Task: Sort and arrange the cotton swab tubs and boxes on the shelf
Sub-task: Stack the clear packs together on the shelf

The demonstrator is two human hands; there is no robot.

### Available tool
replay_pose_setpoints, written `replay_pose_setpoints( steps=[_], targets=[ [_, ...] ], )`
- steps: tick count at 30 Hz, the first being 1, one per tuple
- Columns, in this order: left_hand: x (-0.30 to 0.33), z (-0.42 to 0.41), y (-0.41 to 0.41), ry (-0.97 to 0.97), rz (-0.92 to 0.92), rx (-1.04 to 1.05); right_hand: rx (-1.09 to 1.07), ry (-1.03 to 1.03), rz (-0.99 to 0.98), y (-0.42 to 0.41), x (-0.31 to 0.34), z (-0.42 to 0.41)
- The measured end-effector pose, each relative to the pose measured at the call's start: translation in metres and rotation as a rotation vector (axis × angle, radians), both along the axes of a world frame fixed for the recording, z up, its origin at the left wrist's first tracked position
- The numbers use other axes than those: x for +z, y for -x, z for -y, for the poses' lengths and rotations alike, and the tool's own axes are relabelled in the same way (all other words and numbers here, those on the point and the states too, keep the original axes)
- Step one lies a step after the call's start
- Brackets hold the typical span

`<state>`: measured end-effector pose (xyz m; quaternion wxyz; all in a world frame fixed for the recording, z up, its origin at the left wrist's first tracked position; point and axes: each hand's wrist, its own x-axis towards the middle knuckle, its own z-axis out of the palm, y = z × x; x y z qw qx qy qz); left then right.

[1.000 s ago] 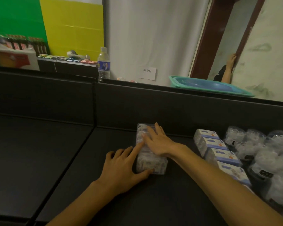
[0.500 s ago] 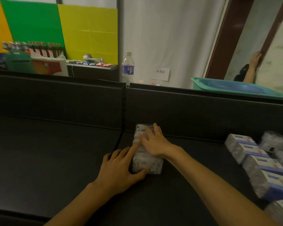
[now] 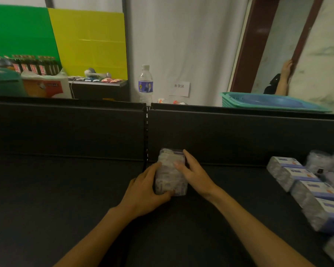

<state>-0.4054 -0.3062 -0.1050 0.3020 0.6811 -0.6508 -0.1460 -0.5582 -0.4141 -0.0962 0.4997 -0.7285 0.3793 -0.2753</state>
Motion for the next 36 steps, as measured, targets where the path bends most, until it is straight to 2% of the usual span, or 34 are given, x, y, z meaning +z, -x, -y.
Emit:
replay_pose_setpoints(
  steps=[3, 7, 13, 17, 22, 28, 36],
  targets=[
    [0.003, 0.011, -0.001, -0.092, -0.165, -0.049, 0.034, -0.029, 0.068, -0.002, -0.007, 0.002],
    [0.002, 0.031, -0.005, -0.242, -0.224, -0.073, 0.071, -0.012, 0.141, -0.004, -0.012, 0.005],
    [0.004, 0.042, -0.009, -0.283, -0.353, -0.087, 0.017, 0.033, 0.125, -0.014, -0.018, 0.011],
    [0.009, 0.045, -0.014, -0.271, -0.461, -0.193, 0.017, 0.041, 0.137, -0.016, -0.024, 0.016],
    [0.005, 0.047, -0.016, -0.197, -0.504, -0.237, 0.027, 0.075, 0.169, -0.015, -0.024, 0.015],
    [0.004, 0.045, -0.022, -0.218, -0.546, -0.251, 0.014, 0.115, 0.1, -0.019, -0.026, 0.015],
    [0.001, 0.046, -0.02, -0.225, -0.553, -0.275, 0.018, 0.078, 0.114, -0.018, -0.021, 0.01]
  ],
)
